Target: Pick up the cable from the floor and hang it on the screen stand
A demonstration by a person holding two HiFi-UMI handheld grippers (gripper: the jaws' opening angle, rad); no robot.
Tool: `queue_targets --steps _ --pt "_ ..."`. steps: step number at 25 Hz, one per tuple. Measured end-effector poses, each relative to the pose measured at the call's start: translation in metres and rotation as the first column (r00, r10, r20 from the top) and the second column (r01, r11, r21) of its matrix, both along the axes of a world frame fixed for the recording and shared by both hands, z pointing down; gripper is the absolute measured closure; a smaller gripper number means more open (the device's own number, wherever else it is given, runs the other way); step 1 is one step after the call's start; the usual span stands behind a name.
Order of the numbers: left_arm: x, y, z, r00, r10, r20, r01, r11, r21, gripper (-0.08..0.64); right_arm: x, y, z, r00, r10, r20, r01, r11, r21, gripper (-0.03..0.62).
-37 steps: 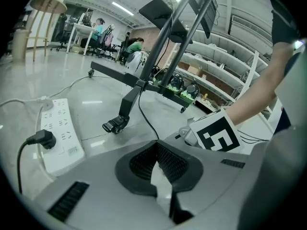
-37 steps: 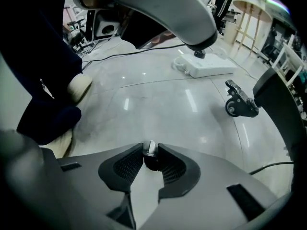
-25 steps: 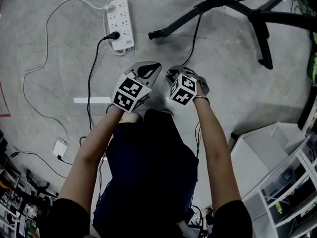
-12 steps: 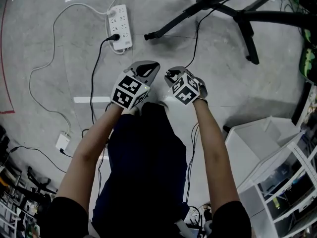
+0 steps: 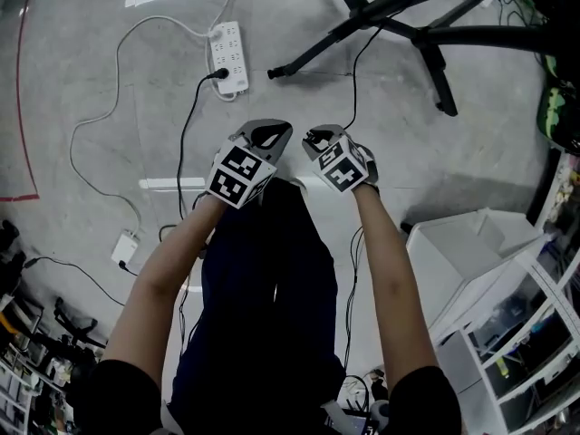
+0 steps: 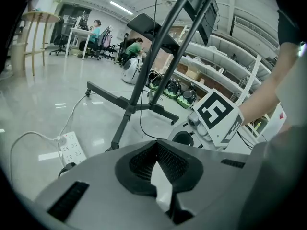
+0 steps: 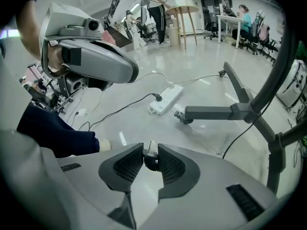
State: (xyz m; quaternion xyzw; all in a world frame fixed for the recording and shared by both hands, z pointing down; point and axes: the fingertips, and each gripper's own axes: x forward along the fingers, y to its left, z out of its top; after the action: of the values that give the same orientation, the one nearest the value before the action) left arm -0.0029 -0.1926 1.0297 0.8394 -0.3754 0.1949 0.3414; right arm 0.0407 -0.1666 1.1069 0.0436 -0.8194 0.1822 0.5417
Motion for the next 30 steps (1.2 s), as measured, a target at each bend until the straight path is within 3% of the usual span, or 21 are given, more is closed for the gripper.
queue_targets --steps 13,18,30 --pt "0.002 0.000 -0.093 1.000 -0.004 -0.004 0.004 1.000 -0.010 0.552 -0.008 -0.002 -0.109 0.988 0.141 0.064 -0.140 0.990 -0.023 0.483" --pt "0.000 -0.001 -0.127 0.999 -0.049 -0.022 0.048 0.999 -0.024 0.552 -0.001 -0.008 -0.149 0.980 0.186 0.075 -0.185 0.982 -0.029 0.483" --pt "-0.015 0.018 -0.191 0.997 -0.078 -0.008 0.078 0.996 -0.054 0.552 -0.012 -0.006 -0.237 0.937 0.311 0.158 -0.308 0.950 -0.047 0.483"
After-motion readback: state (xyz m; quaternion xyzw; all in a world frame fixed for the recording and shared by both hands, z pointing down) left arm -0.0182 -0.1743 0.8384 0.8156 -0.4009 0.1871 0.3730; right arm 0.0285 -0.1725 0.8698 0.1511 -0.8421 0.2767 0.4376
